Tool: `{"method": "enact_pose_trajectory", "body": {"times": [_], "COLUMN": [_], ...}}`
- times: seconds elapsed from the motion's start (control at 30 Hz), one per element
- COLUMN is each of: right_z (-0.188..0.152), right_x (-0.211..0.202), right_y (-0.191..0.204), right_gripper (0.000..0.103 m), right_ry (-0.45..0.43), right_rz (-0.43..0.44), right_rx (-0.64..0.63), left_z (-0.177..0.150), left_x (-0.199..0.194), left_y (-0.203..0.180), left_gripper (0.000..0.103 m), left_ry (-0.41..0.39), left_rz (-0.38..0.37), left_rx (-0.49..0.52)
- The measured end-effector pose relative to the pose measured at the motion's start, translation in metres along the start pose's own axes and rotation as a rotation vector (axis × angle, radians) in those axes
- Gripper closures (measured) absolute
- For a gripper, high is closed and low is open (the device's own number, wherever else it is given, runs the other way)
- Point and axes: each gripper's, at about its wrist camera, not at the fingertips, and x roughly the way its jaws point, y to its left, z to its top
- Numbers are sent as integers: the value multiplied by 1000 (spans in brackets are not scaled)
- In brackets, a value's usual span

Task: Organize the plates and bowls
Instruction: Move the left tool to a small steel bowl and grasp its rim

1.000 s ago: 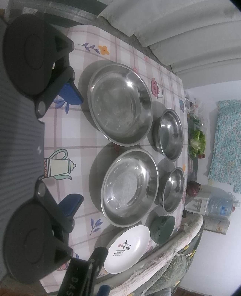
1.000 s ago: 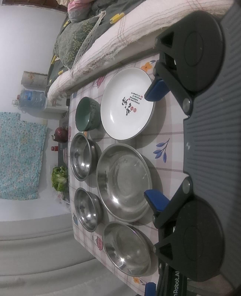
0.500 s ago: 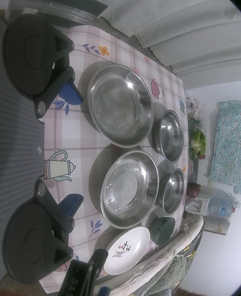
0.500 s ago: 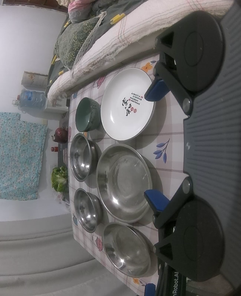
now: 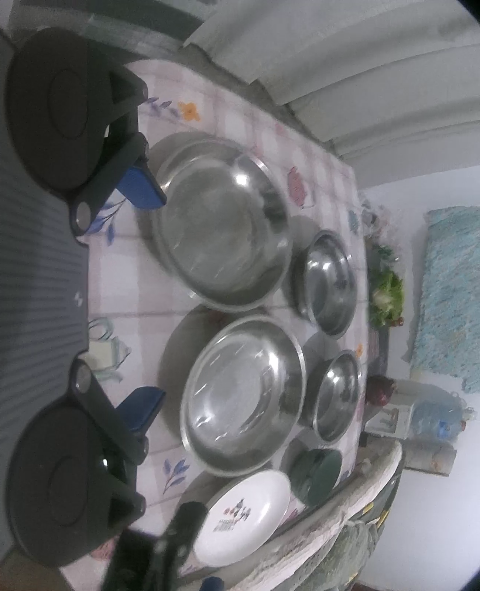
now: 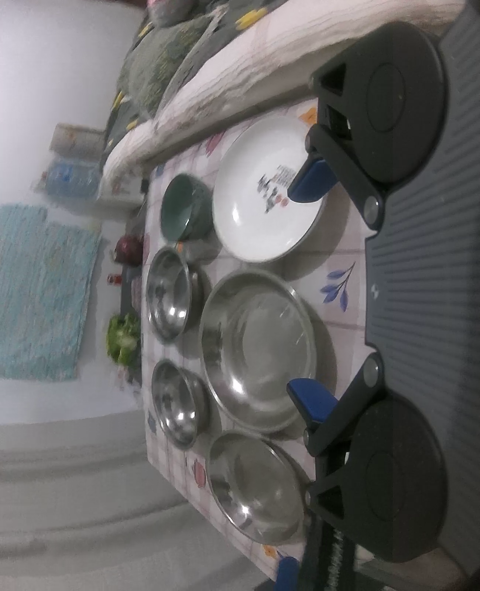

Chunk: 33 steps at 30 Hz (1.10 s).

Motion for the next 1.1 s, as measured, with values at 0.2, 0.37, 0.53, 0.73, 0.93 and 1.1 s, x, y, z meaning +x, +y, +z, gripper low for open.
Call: {"method": "enact_pose_trajectory", "body": {"times": [0.2,0.37,0.53,0.73,0.93,1.1], "right_z": [15,49,86,116,132,141], "right_x": [1,16,44,97,156,201], "right_y": [10,17,20,36,49,54], "right_gripper": [1,1,1,1,5,12], "right_ry": [-94,-128,-135,-84,-18,47], "right_rz": [103,126,228,314,357,391], "right_rx": [-60,-47,31,98,134,162], "left_z": [26,55,88,122,146,167], "left_x": [9,20,41,73,102,137], "left_y": [16,38,66,97,118,103], "left_gripper": [0,0,0,0,0,0], "left_ry": [-55,-78,-66,-43,-31,-33], "left_rz": [47,55,13,-102,-223,-57], "left_rx": [21,22,-20,-81,-190,-89]}}
